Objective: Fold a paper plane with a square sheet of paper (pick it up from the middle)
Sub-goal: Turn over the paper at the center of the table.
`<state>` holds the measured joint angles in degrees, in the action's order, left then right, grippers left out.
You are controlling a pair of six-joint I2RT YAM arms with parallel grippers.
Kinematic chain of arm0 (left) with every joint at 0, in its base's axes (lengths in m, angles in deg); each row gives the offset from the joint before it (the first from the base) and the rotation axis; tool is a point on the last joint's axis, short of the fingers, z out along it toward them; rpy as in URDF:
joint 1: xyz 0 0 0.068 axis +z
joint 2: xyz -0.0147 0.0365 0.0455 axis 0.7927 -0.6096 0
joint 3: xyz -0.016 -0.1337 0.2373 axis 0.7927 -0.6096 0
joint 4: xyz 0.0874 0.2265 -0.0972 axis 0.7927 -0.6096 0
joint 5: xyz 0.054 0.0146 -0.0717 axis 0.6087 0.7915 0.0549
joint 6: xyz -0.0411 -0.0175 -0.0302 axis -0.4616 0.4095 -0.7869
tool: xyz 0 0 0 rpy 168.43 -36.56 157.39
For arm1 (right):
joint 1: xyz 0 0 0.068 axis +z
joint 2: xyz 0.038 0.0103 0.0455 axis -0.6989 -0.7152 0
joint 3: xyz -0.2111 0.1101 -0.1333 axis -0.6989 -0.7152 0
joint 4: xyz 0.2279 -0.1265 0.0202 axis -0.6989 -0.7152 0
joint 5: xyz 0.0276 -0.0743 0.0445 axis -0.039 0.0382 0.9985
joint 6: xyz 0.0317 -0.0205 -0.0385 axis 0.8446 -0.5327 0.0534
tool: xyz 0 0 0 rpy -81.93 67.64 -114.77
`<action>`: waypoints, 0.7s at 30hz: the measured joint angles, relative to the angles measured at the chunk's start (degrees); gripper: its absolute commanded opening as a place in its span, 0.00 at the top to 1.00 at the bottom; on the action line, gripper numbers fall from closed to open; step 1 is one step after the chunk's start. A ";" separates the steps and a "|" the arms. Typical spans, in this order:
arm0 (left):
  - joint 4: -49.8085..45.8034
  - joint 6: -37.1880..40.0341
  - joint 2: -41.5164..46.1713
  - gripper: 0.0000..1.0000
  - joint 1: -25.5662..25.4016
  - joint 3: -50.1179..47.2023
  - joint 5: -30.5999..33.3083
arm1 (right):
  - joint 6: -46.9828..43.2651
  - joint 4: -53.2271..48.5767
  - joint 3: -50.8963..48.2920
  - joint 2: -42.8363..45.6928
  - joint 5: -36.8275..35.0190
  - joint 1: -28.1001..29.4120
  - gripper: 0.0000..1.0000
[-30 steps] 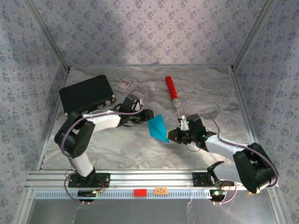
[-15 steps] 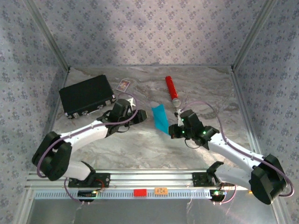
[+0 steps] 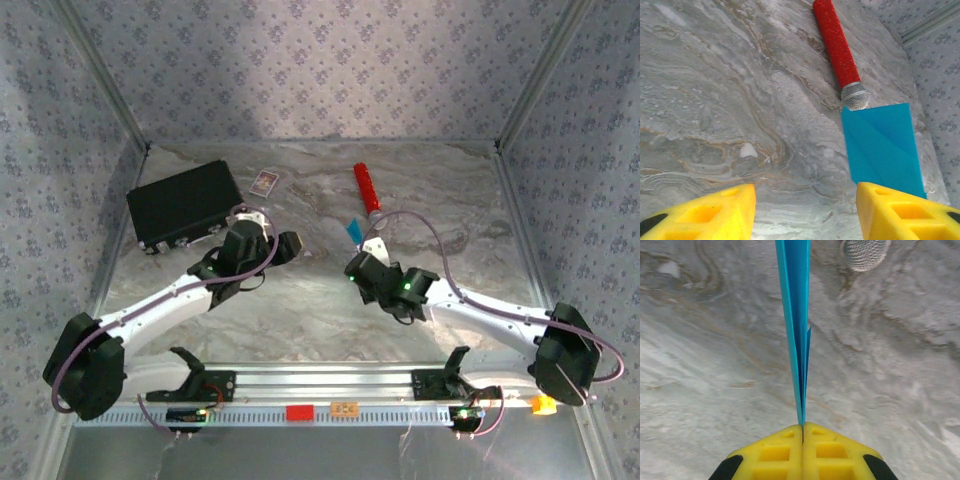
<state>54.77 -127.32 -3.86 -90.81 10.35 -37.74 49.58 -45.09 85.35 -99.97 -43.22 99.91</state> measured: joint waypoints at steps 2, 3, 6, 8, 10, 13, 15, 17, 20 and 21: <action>-0.44 -0.02 0.39 0.43 0.00 -0.35 1.05 | 0.13 -1.86 0.79 -1.42 -3.10 0.66 0.96; -0.70 -0.02 0.63 0.42 0.00 -0.57 1.62 | 0.17 -2.67 1.09 -2.19 -4.31 0.96 0.95; -1.64 -0.15 1.14 0.41 0.00 -0.94 3.08 | 0.24 -4.50 1.75 -5.11 -6.91 2.12 0.95; -2.01 -0.26 1.14 0.41 0.02 -0.94 3.89 | 0.20 -5.40 2.14 -7.15 -7.74 3.06 0.94; -2.67 -0.31 1.18 0.41 0.11 -0.94 4.48 | 0.09 -5.68 2.62 -9.31 -8.00 4.13 0.94; -3.32 -0.68 1.40 0.40 0.11 -1.05 5.44 | -0.63 -5.88 3.76 -12.72 -7.56 5.70 0.94; -3.52 -0.70 1.88 0.39 0.11 -1.25 6.03 | -1.90 -5.55 4.55 -14.88 -6.10 6.64 0.93; -3.82 -0.90 2.60 0.38 0.11 -1.60 6.75 | -3.17 -4.55 4.94 -16.61 -4.04 7.48 0.90; -4.61 -1.33 3.82 0.37 0.24 -1.99 7.72 | -4.74 -2.71 5.03 -18.23 -0.11 8.24 0.87; -4.63 -1.40 4.15 0.37 0.37 -2.10 8.02 | -5.14 -2.10 5.09 -18.60 1.14 8.33 0.86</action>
<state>50.14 -128.72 0.30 -90.44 8.25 -29.72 44.44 -47.19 90.44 -118.57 -42.08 108.24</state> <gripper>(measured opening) 0.627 0.127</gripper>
